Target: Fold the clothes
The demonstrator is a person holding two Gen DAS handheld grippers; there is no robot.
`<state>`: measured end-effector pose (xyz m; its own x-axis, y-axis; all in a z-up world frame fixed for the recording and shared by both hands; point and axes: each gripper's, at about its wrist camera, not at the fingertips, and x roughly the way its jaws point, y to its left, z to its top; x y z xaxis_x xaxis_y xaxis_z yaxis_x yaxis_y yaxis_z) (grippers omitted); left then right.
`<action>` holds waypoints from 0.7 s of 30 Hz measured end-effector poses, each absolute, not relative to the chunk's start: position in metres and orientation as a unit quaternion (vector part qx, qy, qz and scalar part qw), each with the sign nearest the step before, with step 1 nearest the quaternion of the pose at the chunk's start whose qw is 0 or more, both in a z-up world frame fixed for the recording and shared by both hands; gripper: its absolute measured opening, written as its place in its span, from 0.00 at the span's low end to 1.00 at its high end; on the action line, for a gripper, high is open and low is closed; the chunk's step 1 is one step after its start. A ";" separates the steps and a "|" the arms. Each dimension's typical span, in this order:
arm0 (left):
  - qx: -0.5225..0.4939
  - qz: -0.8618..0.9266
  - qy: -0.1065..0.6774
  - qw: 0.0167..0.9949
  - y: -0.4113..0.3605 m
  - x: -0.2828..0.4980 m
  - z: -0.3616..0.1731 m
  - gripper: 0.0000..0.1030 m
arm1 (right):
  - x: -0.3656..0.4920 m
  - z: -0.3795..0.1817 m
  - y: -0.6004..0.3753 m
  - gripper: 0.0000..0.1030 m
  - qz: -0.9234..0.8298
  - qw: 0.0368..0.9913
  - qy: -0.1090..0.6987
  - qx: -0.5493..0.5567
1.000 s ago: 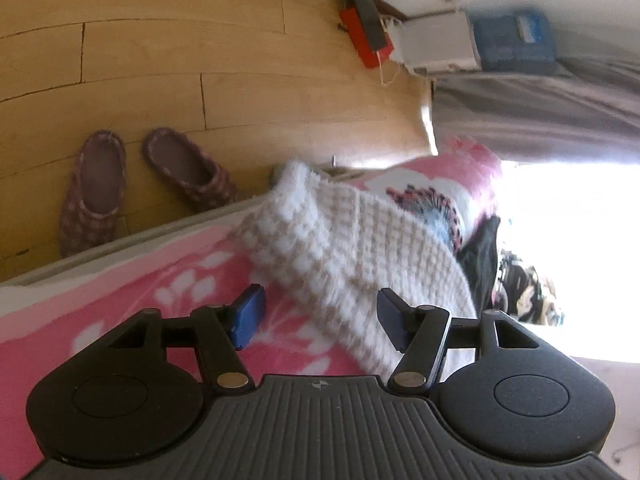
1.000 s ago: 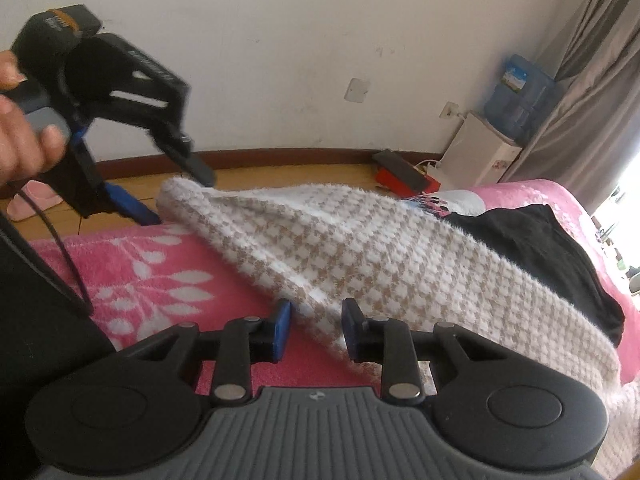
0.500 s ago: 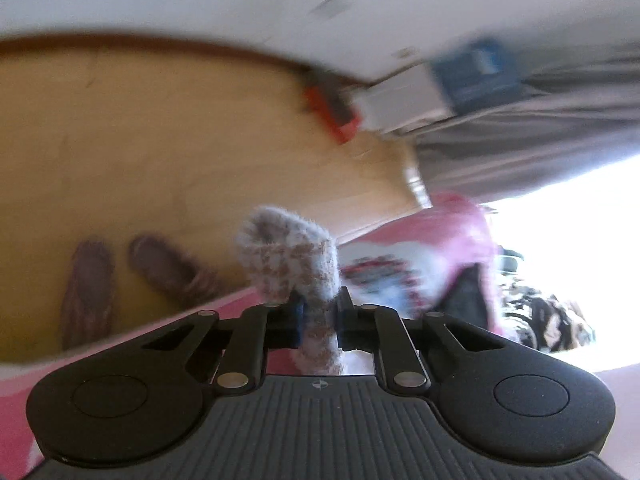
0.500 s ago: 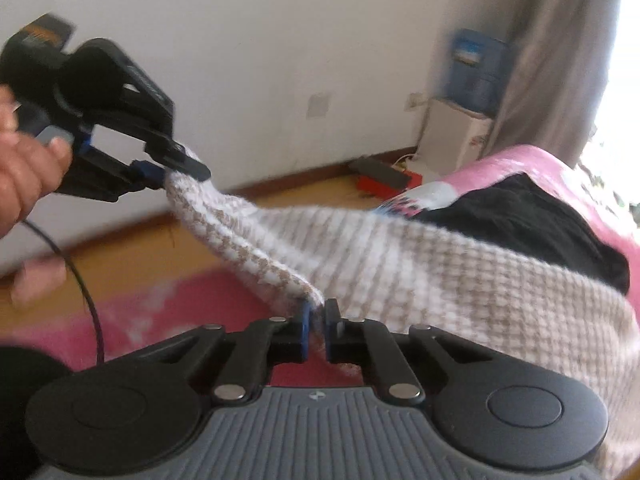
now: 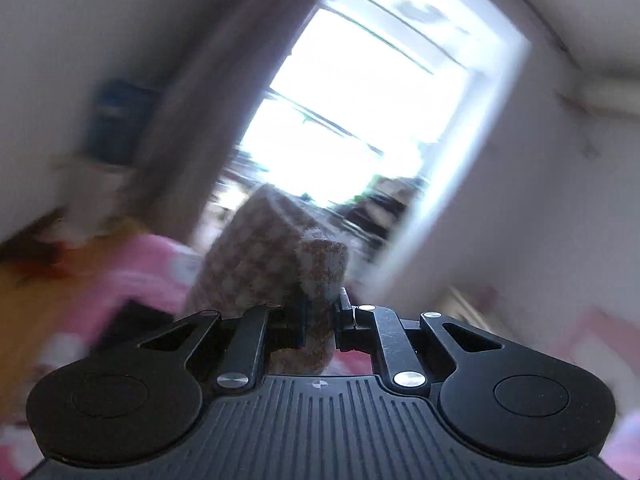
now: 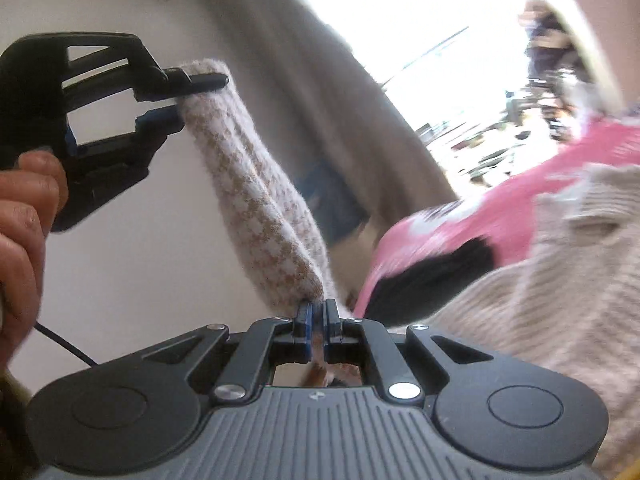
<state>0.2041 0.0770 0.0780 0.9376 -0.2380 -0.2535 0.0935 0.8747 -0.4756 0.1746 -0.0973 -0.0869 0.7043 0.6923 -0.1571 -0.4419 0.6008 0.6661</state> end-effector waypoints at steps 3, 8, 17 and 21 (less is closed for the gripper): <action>-0.191 -0.144 0.171 0.956 -0.007 0.224 0.075 0.10 | 0.177 -0.104 -0.162 0.04 0.270 0.864 0.189 0.380; -0.107 -0.237 0.327 0.908 -0.128 0.258 0.012 0.24 | 0.177 -0.177 -0.265 0.08 0.137 0.816 0.207 0.522; -0.164 -0.164 0.427 0.874 -0.078 0.235 -0.102 0.35 | 0.151 -0.241 -0.355 0.33 0.031 0.763 0.267 0.588; -0.196 -0.104 0.403 0.888 -0.023 0.220 -0.121 0.35 | 0.153 -0.218 -0.371 0.36 0.038 0.777 0.253 0.575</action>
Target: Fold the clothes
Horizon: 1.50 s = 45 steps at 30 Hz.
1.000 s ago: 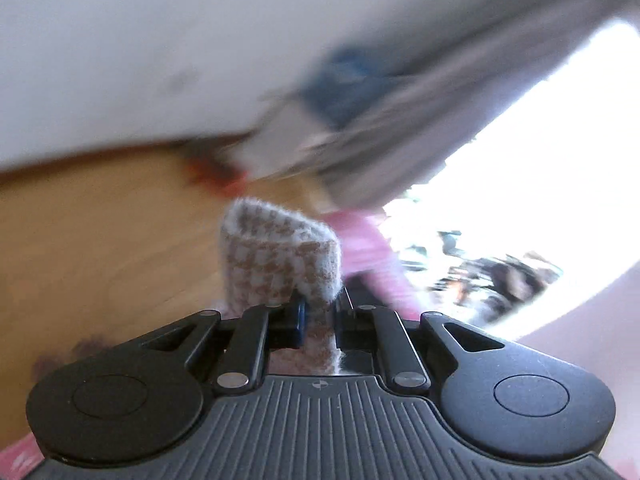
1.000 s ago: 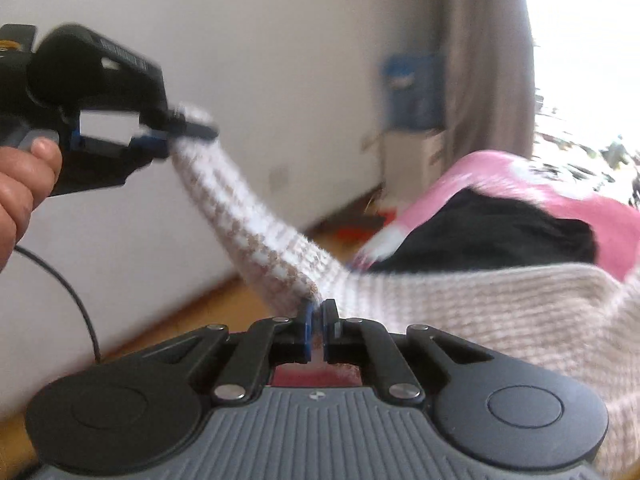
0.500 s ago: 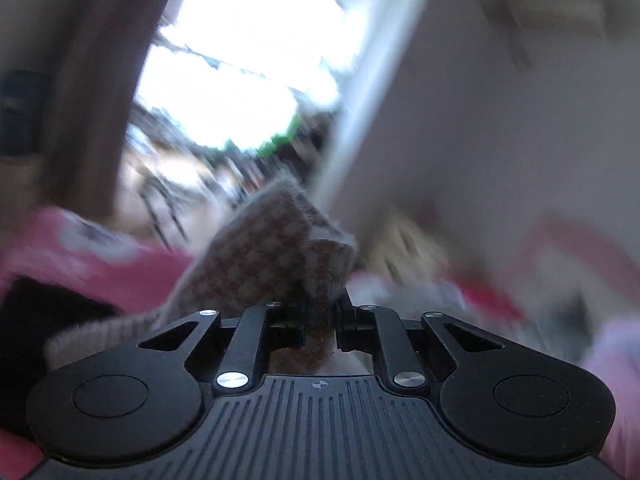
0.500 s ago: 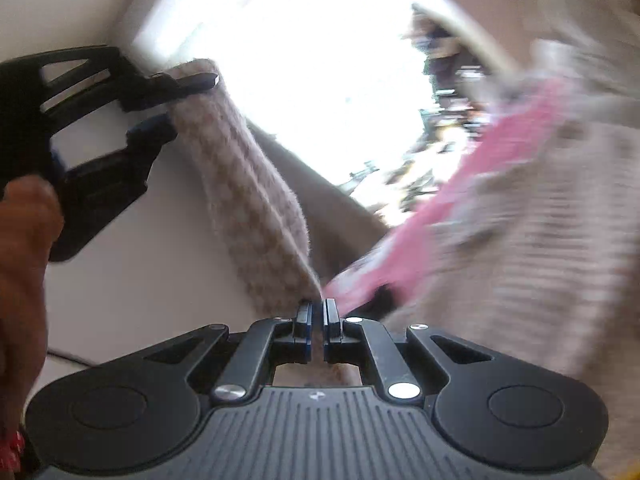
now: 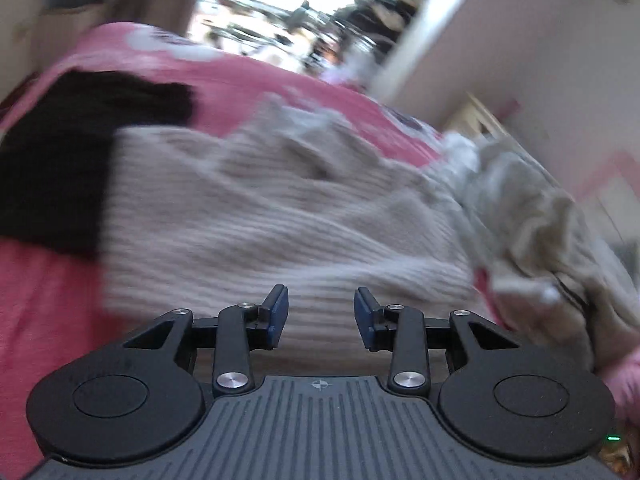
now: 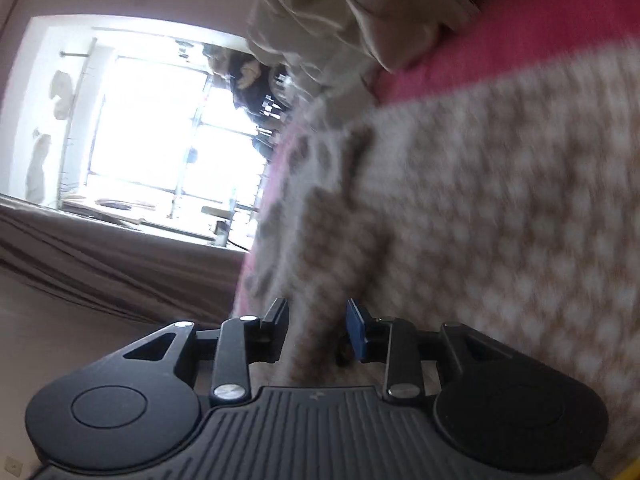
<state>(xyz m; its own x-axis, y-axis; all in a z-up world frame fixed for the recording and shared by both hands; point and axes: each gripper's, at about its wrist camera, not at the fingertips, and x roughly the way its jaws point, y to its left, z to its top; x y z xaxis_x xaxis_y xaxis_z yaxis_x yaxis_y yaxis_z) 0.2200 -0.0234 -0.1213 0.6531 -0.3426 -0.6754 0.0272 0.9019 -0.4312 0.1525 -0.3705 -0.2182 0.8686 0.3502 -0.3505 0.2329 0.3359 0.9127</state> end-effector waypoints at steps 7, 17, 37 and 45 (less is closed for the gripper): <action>-0.207 -0.053 0.343 0.915 0.038 0.226 -0.148 0.37 | 0.197 -0.168 -0.368 0.57 0.023 0.869 0.310 0.384; -0.217 -0.082 0.347 0.909 0.049 0.258 -0.183 0.38 | 0.247 -0.175 -0.342 0.61 0.049 0.856 0.443 0.261; -0.144 -0.022 0.331 0.932 0.044 0.262 -0.189 0.37 | 0.266 -0.173 -0.334 0.63 0.061 0.849 0.463 0.247; -0.147 -0.021 0.330 0.932 0.044 0.262 -0.189 0.37 | 0.245 -0.133 -0.302 0.05 0.035 0.893 0.430 0.129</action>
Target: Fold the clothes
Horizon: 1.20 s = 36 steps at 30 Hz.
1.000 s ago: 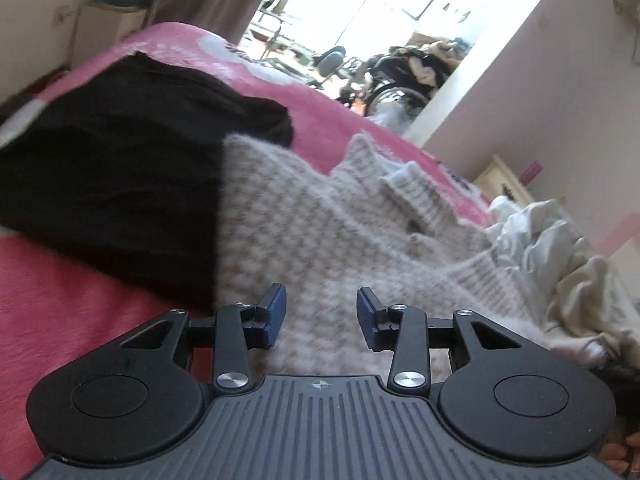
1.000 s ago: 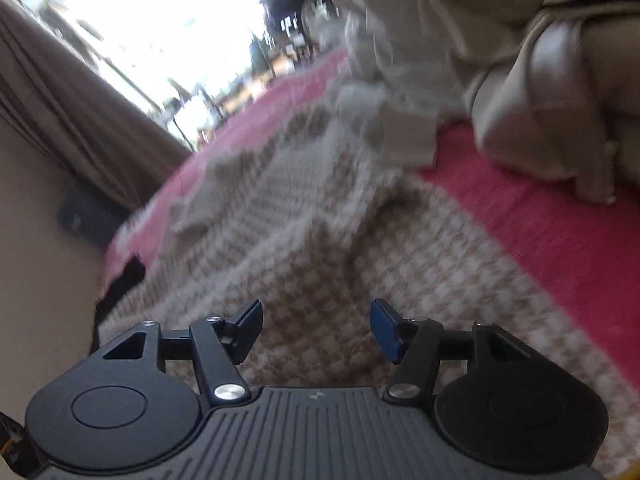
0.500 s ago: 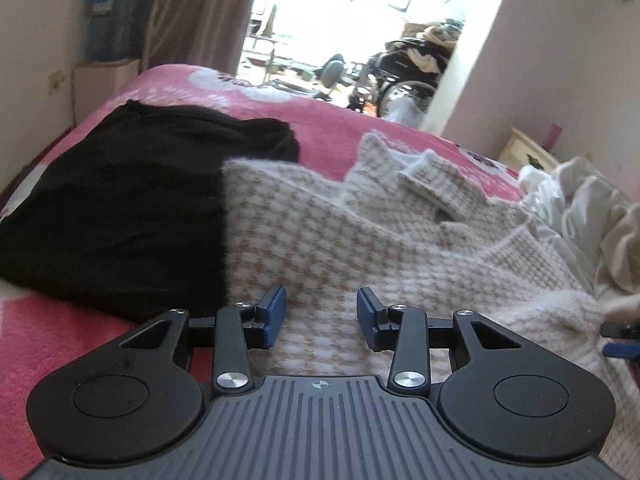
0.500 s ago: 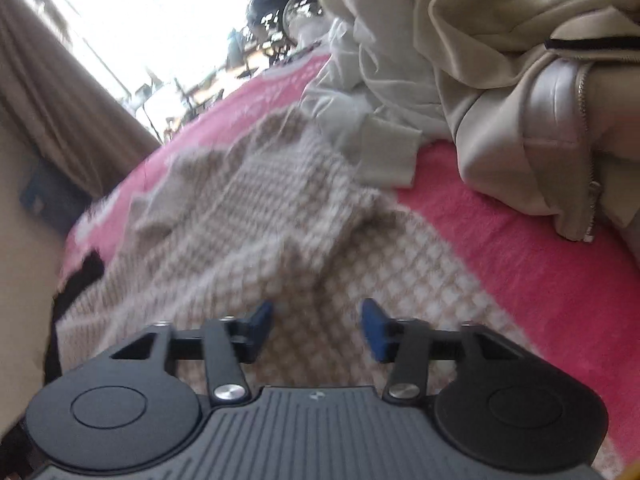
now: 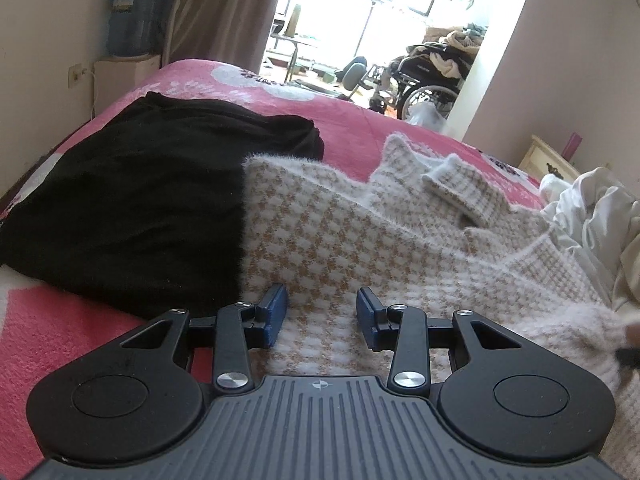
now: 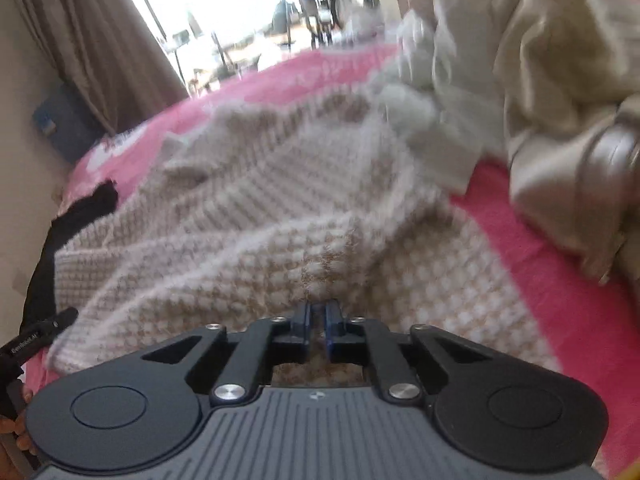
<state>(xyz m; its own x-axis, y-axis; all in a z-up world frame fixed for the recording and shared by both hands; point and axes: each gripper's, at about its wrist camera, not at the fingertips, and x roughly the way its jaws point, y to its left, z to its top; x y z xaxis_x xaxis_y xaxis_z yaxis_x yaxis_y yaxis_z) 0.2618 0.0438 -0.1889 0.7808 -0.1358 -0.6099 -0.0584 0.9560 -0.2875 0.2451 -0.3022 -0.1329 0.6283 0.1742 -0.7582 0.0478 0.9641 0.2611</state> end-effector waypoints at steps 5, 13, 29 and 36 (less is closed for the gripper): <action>-0.155 -0.027 0.332 0.930 0.046 0.261 -0.187 0.37 | 0.230 -0.114 -0.305 0.05 0.017 0.914 0.388 0.119; -0.174 -0.030 0.329 0.928 0.050 0.261 -0.181 0.38 | 0.242 -0.172 -0.299 0.05 -0.077 0.898 0.433 0.004; -0.270 0.039 0.334 0.902 0.092 0.265 -0.183 0.39 | 0.245 -0.179 -0.234 0.00 0.059 0.906 0.403 -0.110; -0.173 -0.047 0.271 0.946 0.055 0.251 -0.163 0.41 | 0.250 -0.140 -0.223 0.05 0.078 0.929 0.354 -0.077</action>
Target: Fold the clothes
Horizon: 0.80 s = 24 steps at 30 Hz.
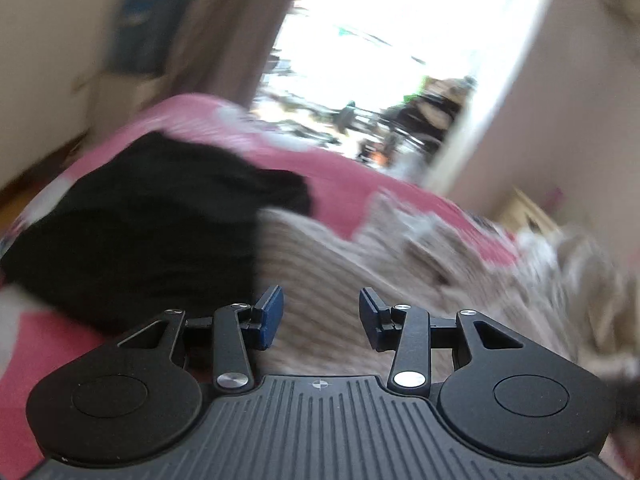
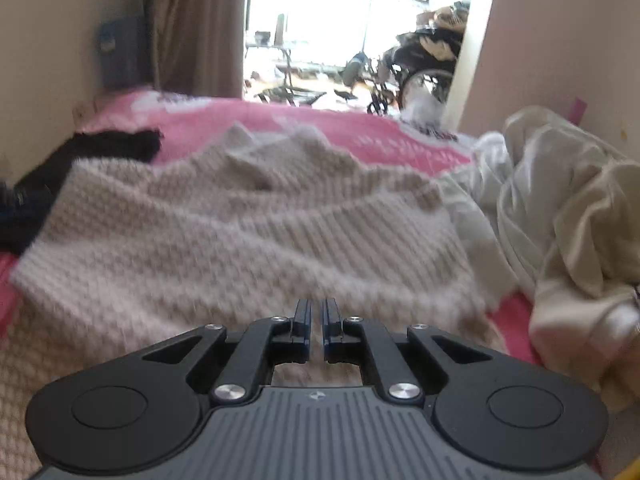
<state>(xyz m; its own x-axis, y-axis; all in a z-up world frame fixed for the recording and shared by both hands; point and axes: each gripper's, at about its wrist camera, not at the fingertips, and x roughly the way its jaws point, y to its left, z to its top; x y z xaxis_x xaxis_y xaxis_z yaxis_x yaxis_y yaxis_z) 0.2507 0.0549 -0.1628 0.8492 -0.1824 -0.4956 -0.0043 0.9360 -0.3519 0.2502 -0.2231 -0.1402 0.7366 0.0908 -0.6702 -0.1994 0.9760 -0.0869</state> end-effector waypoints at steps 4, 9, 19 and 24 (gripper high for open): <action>-0.059 -0.053 0.346 0.935 0.019 0.264 -0.185 0.42 | 0.283 -0.183 -0.240 0.00 0.043 0.917 0.392 -0.059; -0.059 -0.050 0.349 0.934 0.019 0.264 -0.188 0.42 | 0.282 -0.174 -0.244 0.00 0.024 0.919 0.392 -0.043; -0.109 -0.106 0.318 0.936 0.026 0.255 -0.175 0.44 | 0.235 -0.161 -0.245 0.04 0.056 0.904 0.422 -0.029; 0.002 -0.162 0.343 0.925 -0.013 0.248 -0.185 0.46 | 0.241 -0.181 -0.242 0.03 0.038 0.901 0.431 -0.032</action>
<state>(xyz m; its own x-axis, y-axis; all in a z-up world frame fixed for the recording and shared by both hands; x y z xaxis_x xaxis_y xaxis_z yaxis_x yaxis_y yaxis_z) 0.2481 -0.0128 -0.1854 0.7117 -0.2989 -0.6358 0.3011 0.9474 -0.1084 0.2410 -0.2418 -0.1809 0.6252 0.0406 -0.7794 -0.0954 0.9951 -0.0247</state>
